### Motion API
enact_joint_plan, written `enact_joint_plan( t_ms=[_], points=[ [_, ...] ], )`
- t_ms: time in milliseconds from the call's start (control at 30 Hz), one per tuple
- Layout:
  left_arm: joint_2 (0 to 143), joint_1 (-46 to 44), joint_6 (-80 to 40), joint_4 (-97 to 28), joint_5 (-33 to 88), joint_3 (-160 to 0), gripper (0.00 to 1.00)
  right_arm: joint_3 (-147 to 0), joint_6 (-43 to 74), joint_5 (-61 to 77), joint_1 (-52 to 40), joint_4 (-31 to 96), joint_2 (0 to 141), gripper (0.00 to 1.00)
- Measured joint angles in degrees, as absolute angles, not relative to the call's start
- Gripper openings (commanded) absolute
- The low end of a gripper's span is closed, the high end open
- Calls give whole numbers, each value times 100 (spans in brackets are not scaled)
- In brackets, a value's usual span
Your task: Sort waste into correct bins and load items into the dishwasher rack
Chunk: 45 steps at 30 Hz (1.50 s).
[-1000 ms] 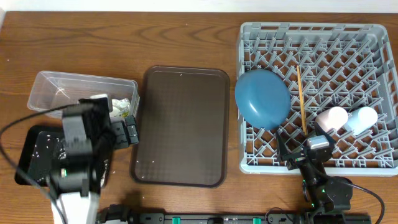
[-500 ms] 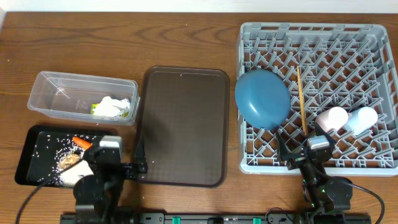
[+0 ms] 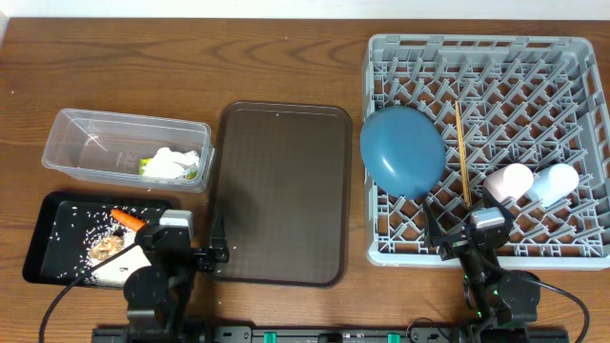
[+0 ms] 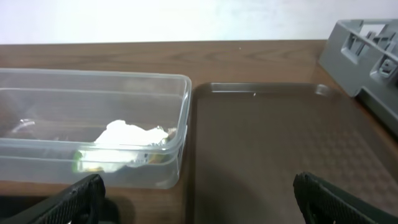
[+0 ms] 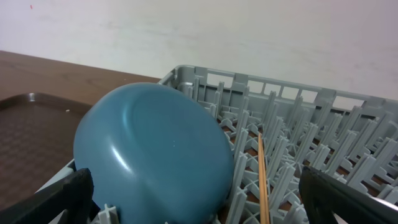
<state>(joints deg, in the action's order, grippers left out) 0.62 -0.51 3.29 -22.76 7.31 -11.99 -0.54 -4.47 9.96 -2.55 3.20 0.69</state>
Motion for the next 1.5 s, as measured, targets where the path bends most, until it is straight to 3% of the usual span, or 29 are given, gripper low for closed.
enact_joint_plan(
  t_ms=[267, 1500],
  points=[
    [58, -51, 331, -1275, 729, -558, 98, -51, -447, 996, -255, 318, 67, 99],
    [58, -51, 346, -1219, 727, -543, 98, -51, -447, 996, -255, 318, 67, 99]
  ],
)
